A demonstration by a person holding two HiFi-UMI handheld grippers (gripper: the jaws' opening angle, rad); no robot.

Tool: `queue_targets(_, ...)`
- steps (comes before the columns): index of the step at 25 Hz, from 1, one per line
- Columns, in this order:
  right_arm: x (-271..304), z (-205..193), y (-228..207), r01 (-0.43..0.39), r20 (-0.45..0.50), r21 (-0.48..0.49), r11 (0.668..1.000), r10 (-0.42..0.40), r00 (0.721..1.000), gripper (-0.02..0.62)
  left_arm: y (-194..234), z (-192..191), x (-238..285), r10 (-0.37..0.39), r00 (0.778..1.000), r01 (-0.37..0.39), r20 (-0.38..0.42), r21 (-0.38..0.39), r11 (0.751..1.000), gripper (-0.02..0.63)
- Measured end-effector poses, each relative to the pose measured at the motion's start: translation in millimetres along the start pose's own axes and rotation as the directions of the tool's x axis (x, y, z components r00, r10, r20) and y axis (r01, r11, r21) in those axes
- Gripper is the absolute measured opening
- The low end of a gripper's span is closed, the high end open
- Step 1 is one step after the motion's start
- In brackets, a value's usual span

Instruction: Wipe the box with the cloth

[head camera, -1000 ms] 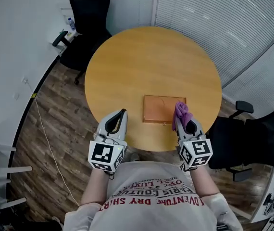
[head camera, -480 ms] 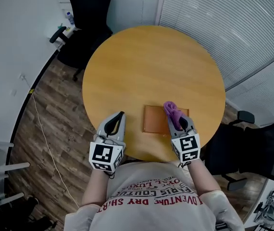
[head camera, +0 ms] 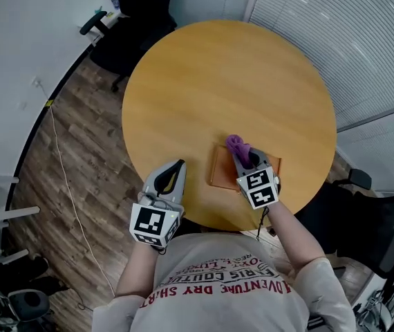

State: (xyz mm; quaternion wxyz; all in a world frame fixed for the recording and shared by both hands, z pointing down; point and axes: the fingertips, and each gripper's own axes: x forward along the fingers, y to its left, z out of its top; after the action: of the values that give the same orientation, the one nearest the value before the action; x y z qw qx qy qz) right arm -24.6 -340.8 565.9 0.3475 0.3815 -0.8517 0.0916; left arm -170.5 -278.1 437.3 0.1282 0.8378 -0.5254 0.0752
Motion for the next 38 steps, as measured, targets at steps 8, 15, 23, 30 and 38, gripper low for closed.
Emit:
queue_targets(8,43,-18,11,-0.057,-0.108,-0.051,0.997,0.051,0.993,0.075,12,-29,-13,0.063,0.997,-0.065,-0.052,-0.033,0.997,0.009)
queue_targets(15,51,-18,21,-0.097,-0.187,-0.235,0.967,0.053,0.981,0.074,13,-50,-18,0.079,0.992,-0.084,-0.095,-0.048,0.995,0.009)
queue_targets(23,51,-28,34,-0.163,-0.324,-0.426,0.890,0.018,0.946,0.074,0,-54,-21,0.064,0.993,-0.068,-0.102,-0.038,0.997,0.009)
queue_targets(30,42,-36,47,-0.209,-0.350,-0.446,0.870,0.045,0.936,0.074,1,-45,-31,0.069,0.994,-0.071,-0.088,-0.021,0.997,0.009)
queue_targets(38,30,-47,65,-0.249,-0.404,-0.522,0.816,0.020,0.915,0.074,-3,-52,-44,0.062,0.993,-0.063,-0.101,0.000,0.998,0.009)
